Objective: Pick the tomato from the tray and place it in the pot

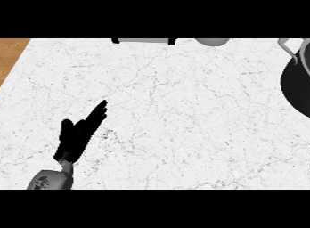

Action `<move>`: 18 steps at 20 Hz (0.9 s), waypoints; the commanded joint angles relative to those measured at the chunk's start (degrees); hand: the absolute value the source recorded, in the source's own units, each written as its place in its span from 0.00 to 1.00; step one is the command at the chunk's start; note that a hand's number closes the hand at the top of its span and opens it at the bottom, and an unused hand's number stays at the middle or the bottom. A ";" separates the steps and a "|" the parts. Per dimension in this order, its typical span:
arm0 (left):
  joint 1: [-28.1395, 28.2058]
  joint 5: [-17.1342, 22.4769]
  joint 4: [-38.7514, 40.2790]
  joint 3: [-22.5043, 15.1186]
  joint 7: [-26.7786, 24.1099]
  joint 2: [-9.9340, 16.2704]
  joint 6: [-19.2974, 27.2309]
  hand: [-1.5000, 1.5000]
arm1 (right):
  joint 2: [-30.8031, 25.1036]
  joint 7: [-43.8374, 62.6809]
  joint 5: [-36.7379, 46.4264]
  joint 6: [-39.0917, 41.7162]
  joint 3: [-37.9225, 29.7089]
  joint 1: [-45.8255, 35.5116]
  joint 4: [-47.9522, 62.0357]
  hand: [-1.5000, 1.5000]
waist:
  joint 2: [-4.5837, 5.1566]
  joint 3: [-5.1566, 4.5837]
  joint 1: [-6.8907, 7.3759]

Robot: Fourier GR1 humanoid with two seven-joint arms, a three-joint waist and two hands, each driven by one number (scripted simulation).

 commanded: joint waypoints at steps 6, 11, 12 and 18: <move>0.46 -0.45 -0.47 -1.20 0.21 -1.10 -0.18 0.50 | 6.65 15.62 5.96 12.93 4.79 -7.23 12.83 1.00 | 0.25 0.04 0.90; -1.91 -0.20 -1.01 0.34 2.68 -0.43 0.18 0.50 | 11.84 15.85 7.32 11.26 4.56 -10.91 17.16 0.00 | 0.27 0.15 0.39; -1.74 0.12 2.72 1.02 -0.49 0.15 -1.23 0.50 | 11.35 11.06 5.07 9.50 2.39 -10.07 16.53 0.00 | 0.53 0.18 0.24; -1.19 -0.33 0.77 0.29 0.80 -1.20 0.41 0.50 | 12.21 3.25 -9.20 0.40 -12.17 -12.01 12.00 0.00 | 0.33 0.36 -0.90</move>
